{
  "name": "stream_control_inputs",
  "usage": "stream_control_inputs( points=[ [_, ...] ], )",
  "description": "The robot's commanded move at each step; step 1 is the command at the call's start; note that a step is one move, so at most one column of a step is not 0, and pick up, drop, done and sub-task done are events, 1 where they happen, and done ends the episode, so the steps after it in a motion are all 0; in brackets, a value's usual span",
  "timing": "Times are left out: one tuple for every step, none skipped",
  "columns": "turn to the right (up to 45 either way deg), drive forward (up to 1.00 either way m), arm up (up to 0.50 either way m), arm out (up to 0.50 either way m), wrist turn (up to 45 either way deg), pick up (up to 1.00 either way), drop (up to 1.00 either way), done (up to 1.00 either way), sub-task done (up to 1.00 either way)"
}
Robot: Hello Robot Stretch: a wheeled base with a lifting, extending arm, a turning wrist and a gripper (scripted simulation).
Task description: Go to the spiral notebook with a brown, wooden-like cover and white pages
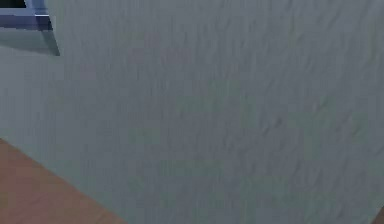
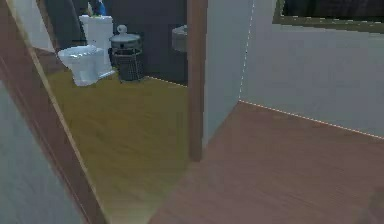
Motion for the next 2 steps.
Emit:
stream_control_inputs(
  points=[
    [45.0,0.0,0.0,0.0,0.0,0.0,0.0,0.0,0.0],
    [45.0,0.0,0.0,0.0,0.0,0.0,0.0,0.0,0.0]
  ],
)
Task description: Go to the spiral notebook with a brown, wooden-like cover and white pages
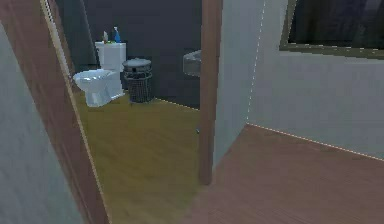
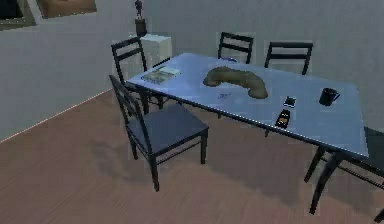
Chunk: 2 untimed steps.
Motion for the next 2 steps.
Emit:
stream_control_inputs(
  points=[
    [0.0,0.5,0.0,0.0,0.0,0.0,0.0,0.0,0.0],
    [-6.0,0.0,0.0,0.0,0.0,0.0,0.0,0.0,0.0]
  ],
)
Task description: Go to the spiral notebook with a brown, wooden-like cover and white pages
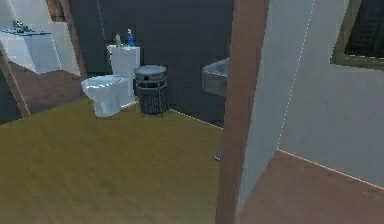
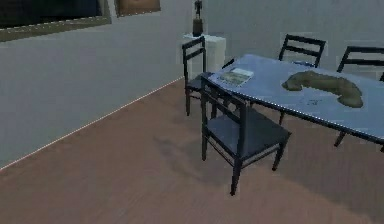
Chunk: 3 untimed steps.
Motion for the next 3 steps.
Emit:
stream_control_inputs(
  points=[
    [0.0,0.25,0.0,0.0,0.0,0.0,0.0,0.0,0.0],
    [-42.0,0.0,0.0,0.0,0.0,0.0,0.0,0.0,0.0],
    [0.0,1.0,0.0,0.0,0.0,0.0,0.0,0.0,0.0]
  ],
)
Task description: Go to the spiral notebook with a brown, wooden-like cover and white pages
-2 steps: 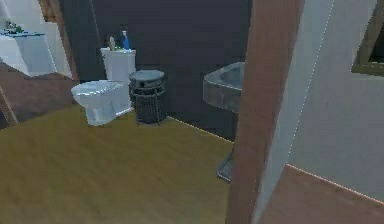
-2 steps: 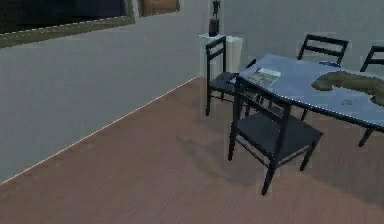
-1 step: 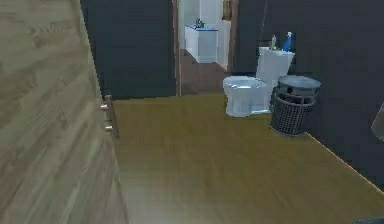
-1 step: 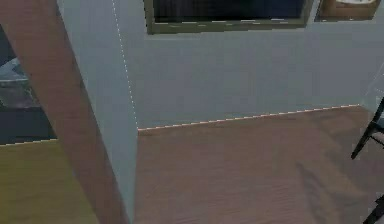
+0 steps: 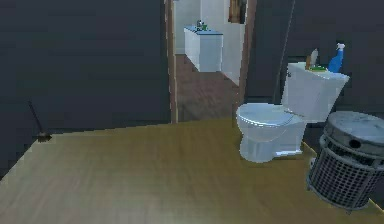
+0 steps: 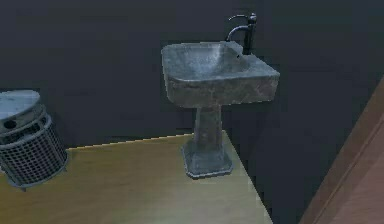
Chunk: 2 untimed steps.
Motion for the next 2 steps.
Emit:
stream_control_inputs(
  points=[
    [-3.0,0.0,0.0,0.0,0.0,0.0,0.0,0.0,0.0],
    [0.0,1.0,0.0,0.0,0.0,0.0,0.0,0.0,0.0]
  ],
)
